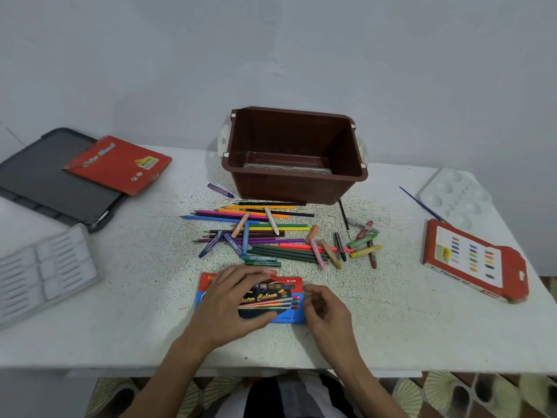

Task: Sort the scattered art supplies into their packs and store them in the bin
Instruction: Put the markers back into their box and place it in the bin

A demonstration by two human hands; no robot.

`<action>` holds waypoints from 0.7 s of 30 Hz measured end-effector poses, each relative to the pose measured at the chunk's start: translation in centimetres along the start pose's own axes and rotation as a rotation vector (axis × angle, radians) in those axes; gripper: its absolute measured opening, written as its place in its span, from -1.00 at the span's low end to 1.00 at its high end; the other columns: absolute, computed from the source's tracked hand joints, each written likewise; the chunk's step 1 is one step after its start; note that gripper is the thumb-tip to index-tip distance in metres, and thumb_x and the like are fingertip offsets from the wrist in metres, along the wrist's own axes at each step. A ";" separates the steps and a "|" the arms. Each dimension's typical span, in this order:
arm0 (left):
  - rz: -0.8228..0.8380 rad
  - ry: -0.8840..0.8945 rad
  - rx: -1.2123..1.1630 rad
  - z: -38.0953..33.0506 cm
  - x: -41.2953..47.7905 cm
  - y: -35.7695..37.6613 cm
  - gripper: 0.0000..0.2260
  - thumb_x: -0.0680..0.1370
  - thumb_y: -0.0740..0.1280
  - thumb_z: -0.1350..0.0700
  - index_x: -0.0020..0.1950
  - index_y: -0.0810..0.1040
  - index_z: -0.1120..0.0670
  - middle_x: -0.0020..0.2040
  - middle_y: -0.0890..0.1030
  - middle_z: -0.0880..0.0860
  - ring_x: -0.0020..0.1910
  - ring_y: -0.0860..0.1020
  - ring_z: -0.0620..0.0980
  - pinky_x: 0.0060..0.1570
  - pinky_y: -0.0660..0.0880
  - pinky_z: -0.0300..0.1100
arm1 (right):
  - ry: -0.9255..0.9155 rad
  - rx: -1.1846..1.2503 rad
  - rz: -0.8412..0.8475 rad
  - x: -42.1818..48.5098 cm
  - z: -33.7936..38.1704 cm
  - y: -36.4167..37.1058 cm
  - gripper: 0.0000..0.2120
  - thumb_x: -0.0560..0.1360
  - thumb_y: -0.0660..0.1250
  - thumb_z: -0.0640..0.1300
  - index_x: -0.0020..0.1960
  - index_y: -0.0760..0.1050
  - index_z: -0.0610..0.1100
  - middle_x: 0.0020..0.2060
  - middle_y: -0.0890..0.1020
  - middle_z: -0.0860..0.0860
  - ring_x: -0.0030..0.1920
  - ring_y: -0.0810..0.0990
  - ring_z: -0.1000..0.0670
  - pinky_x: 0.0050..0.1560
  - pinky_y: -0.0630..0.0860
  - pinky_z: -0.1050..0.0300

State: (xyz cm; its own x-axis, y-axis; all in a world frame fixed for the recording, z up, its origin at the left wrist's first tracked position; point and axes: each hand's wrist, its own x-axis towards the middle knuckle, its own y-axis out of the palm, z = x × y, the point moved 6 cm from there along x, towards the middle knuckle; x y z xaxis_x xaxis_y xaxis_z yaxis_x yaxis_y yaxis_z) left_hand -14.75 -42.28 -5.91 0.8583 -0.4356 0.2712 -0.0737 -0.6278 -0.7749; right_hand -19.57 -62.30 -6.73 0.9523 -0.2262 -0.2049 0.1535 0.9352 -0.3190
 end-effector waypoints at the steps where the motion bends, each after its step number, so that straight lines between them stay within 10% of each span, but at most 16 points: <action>1: -0.068 -0.003 0.009 -0.1 -0.1 -0.4 -0.52 0.49 0.36 -0.29 0.29 0.56 -0.03 0.26 0.52 -0.15 0.26 0.46 -0.14 0.28 0.34 -0.20 | 0.001 -0.017 0.006 0.1 0.0 0.0 -0.76 0.56 0.31 -0.30 0.09 0.58 0.00 -0.18 0.67 0.09 -0.15 0.63 0.13 -0.19 0.52 0.33; 12: -0.279 -0.707 0.118 2.7 -4.7 -2.6 -0.69 0.52 0.40 0.00 0.24 0.53 0.04 0.31 0.43 0.16 0.25 0.39 0.18 0.15 0.42 0.12 | 0.018 -0.156 0.054 1.0 0.2 -0.1 -0.83 0.56 0.34 -0.21 0.09 0.60 0.01 -0.18 0.69 0.14 -0.13 0.64 0.18 -0.14 0.60 0.22; 21: -0.222 -0.802 -0.205 0.7 -3.1 -3.9 -0.73 0.54 0.39 -0.03 0.22 0.45 -0.14 0.12 0.48 -0.05 0.14 0.48 -0.07 -0.20 0.40 -0.32 | 0.012 -0.117 -0.016 1.4 2.3 -2.5 -0.86 0.57 0.33 -0.20 -0.01 0.62 0.01 -0.24 0.69 0.13 -0.20 0.62 0.21 -0.27 0.49 0.36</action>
State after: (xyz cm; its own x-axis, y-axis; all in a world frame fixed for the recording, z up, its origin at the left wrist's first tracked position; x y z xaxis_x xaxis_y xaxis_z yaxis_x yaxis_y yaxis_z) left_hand -16.78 -38.02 -4.11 0.9577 0.2507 -0.1415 0.1143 -0.7823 -0.6123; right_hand -18.06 -64.30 -4.13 0.9465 -0.2450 -0.2101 0.1362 0.8933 -0.4284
